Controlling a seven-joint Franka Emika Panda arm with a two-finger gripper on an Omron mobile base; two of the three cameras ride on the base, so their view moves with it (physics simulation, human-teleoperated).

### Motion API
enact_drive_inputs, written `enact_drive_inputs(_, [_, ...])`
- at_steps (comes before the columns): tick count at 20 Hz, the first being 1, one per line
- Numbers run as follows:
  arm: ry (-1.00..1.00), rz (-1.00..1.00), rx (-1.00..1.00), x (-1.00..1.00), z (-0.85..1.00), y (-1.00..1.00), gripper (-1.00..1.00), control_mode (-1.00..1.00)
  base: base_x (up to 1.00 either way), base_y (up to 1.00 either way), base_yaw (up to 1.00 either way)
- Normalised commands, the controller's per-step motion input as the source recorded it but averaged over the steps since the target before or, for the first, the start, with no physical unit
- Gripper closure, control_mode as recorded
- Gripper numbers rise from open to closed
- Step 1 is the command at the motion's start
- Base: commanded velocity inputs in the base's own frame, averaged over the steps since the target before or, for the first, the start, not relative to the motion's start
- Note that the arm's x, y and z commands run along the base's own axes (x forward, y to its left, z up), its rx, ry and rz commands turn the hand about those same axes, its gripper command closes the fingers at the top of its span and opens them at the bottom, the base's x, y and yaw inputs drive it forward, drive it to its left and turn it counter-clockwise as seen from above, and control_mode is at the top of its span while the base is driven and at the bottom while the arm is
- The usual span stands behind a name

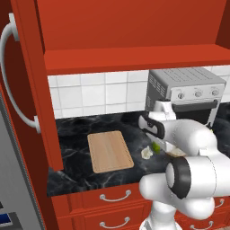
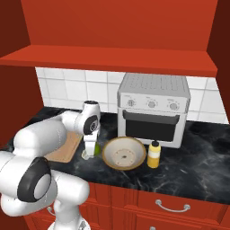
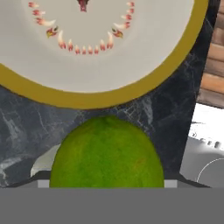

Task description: Open the cabinet. Place the bowl and condiment on the counter. Then place the lime and garlic on the cutting board.

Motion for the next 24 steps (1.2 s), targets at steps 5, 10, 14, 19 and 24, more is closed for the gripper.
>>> enact_drive_inputs(5, [0.00, 0.00, -0.04, 0.04, 0.21, 0.52, 1.00, -1.00, 0.00, 0.00, 0.00])
enact_drive_inputs(10, [0.00, 0.01, -0.04, 0.26, 0.16, 0.63, 1.00, -1.00, 0.00, 0.00, 0.00])
enact_drive_inputs(14, [0.00, 0.00, -0.05, 0.46, 0.06, 0.69, 1.00, -1.00, 0.00, 0.00, 0.00])
enact_drive_inputs(19, [0.00, 0.00, -0.07, 0.55, 0.00, 0.65, 1.00, -1.00, 0.00, 0.00, 0.00])
enact_drive_inputs(24, [0.00, 0.00, -0.07, 0.38, 0.00, 0.44, 1.00, -1.00, 0.00, 0.00, 0.00])
